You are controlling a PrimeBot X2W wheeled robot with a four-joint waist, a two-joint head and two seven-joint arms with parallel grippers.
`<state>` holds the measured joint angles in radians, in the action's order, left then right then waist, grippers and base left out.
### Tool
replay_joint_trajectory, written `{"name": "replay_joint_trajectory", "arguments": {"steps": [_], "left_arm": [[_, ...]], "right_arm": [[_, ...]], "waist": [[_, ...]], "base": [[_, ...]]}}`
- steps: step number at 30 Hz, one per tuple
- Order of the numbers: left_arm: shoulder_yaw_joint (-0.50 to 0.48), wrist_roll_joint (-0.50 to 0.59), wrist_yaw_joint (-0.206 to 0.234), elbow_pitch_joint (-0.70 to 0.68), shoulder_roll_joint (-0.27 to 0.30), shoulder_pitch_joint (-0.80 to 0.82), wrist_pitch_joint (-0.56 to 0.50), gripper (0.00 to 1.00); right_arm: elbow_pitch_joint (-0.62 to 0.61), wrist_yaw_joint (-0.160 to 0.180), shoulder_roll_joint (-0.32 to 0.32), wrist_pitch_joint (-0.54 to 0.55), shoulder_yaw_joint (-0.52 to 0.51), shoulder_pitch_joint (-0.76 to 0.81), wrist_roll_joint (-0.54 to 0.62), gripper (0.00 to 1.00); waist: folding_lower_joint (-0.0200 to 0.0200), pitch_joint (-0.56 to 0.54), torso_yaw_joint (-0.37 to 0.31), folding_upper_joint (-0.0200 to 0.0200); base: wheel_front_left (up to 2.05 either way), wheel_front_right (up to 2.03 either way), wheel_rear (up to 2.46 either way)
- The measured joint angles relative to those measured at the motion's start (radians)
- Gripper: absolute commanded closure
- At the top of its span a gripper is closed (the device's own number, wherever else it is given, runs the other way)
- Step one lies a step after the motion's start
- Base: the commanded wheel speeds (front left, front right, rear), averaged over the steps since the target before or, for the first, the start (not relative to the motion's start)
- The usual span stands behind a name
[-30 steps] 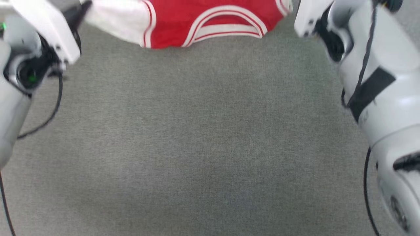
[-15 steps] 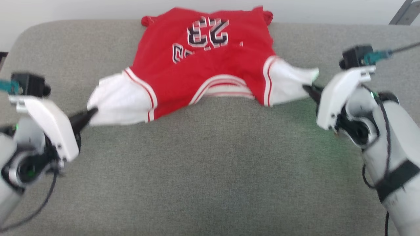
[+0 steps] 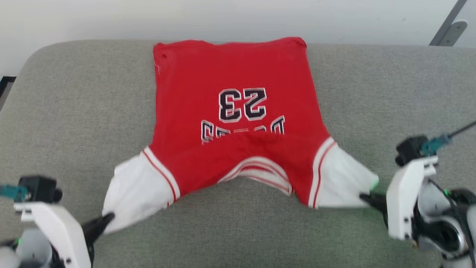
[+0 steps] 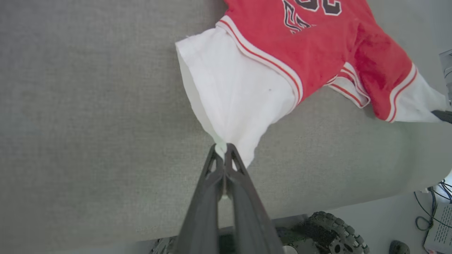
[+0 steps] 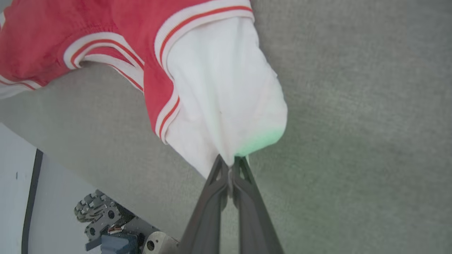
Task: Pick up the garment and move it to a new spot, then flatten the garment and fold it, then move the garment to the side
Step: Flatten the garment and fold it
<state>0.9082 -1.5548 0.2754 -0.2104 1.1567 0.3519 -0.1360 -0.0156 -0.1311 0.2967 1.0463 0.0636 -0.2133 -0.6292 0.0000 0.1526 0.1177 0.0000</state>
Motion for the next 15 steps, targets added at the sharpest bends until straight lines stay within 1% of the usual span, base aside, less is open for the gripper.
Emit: {"name": "replay_joint_trajectory", "arguments": {"steps": [3,7,10,12,15], "left_arm": [[0.009,-0.019,0.032,-0.046,0.029,-0.056,0.024,1.0],[0.022,-0.057,0.052,-0.072,0.04,-0.118,0.049,1.0],[0.025,-0.072,0.05,-0.069,0.035,-0.14,0.068,1.0],[0.025,-0.072,0.04,-0.059,0.027,-0.146,0.077,1.0],[0.031,-0.06,0.015,-0.04,0.003,-0.145,0.074,1.0]], "right_arm": [[-0.115,0.0,-0.013,0.107,-0.036,0.099,0.015,1.0],[-0.226,0.0,-0.056,0.2,-0.082,0.208,0.046,1.0],[-0.262,0.0,-0.086,0.21,-0.108,0.252,0.074,1.0],[-0.255,0.0,-0.123,0.206,-0.123,0.267,0.081,1.0],[-0.231,0.0,-0.142,0.16,-0.119,0.268,0.114,1.0]], "waist": [[0.0,0.004,0.002,0.0],[0.0,0.015,0.005,0.0],[0.0,0.03,0.006,0.0],[0.0,0.04,0.006,0.0],[0.0,0.052,0.007,0.0]], "base": [[0.0,0.0,0.0],[0.0,0.0,0.0],[0.0,0.0,0.0],[0.0,0.0,0.0],[0.0,0.0,0.0]]}}
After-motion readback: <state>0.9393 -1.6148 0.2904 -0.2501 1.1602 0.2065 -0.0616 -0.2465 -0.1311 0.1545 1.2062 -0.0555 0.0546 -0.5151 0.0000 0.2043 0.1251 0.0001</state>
